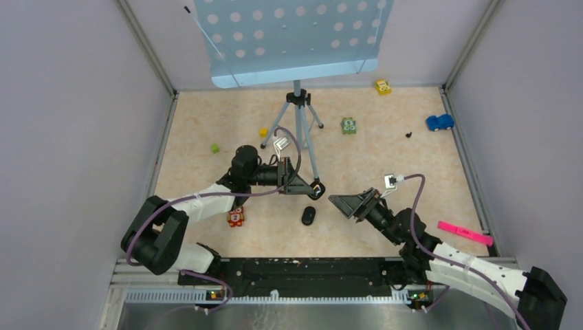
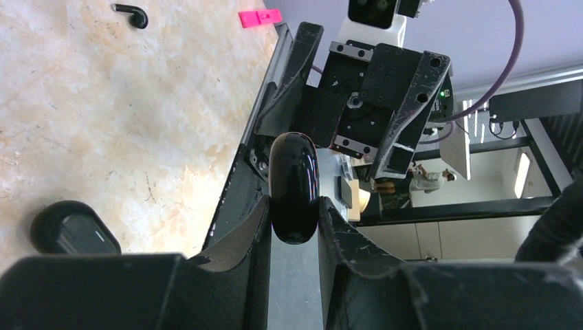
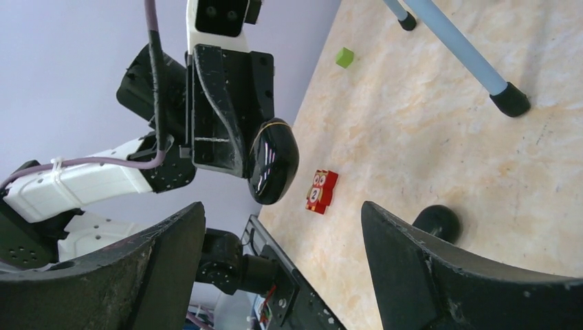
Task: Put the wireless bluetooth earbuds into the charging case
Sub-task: Pass from the left arm to the right
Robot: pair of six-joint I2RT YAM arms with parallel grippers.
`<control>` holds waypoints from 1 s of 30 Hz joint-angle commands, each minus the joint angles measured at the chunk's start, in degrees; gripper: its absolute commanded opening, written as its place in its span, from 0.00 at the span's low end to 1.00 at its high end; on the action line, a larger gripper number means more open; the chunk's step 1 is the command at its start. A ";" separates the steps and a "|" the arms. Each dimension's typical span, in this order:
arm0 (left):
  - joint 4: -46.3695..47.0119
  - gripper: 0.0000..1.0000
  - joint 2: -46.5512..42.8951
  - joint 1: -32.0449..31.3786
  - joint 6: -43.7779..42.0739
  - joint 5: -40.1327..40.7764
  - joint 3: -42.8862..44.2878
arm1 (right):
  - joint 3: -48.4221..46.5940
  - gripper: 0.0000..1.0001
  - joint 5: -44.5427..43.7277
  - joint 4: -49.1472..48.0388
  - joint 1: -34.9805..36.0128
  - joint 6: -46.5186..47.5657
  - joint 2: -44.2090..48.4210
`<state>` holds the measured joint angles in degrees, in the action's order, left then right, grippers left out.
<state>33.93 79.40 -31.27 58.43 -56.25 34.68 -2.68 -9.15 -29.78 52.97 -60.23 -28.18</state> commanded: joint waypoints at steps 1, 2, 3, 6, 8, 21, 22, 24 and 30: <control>6.90 0.00 -1.89 -0.14 1.58 -1.91 -1.20 | -2.56 0.81 0.76 -14.03 -0.35 -0.10 -7.52; 7.26 0.00 -2.00 -0.13 1.86 -1.93 -1.31 | -2.60 0.81 1.29 -16.58 -0.40 0.04 -9.59; 7.41 0.00 -2.01 -0.12 2.06 -1.98 -1.45 | -2.60 0.80 1.85 -19.22 -0.40 0.16 -11.33; 7.95 0.00 -2.17 -0.17 2.42 -2.00 -1.76 | -3.28 0.79 3.20 -24.84 -0.39 0.69 -16.20; 8.30 0.00 -2.19 -0.16 2.71 -2.15 -1.86 | -3.64 0.78 3.75 -27.82 -0.42 1.04 -18.59; 9.98 0.00 -1.97 -0.24 3.76 -1.94 -2.07 | -3.30 0.68 5.76 -36.66 -2.45 -1.87 -26.46; 10.38 0.00 -1.91 -0.21 4.02 -1.85 -2.20 | -2.77 0.67 5.38 -37.87 -2.50 -2.13 -26.81; 11.80 0.00 -1.84 -0.24 5.03 -1.67 -2.62 | -2.32 0.63 5.25 -39.07 -2.65 -2.47 -27.53; 14.92 0.00 -1.19 -0.22 7.02 -2.09 -3.13 | -2.81 0.54 6.12 -41.15 -2.71 -2.70 -30.65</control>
<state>42.74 79.22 -31.29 63.88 -57.60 31.81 -4.93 -3.53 -64.88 50.74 -62.46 -57.01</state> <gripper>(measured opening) 0.312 0.568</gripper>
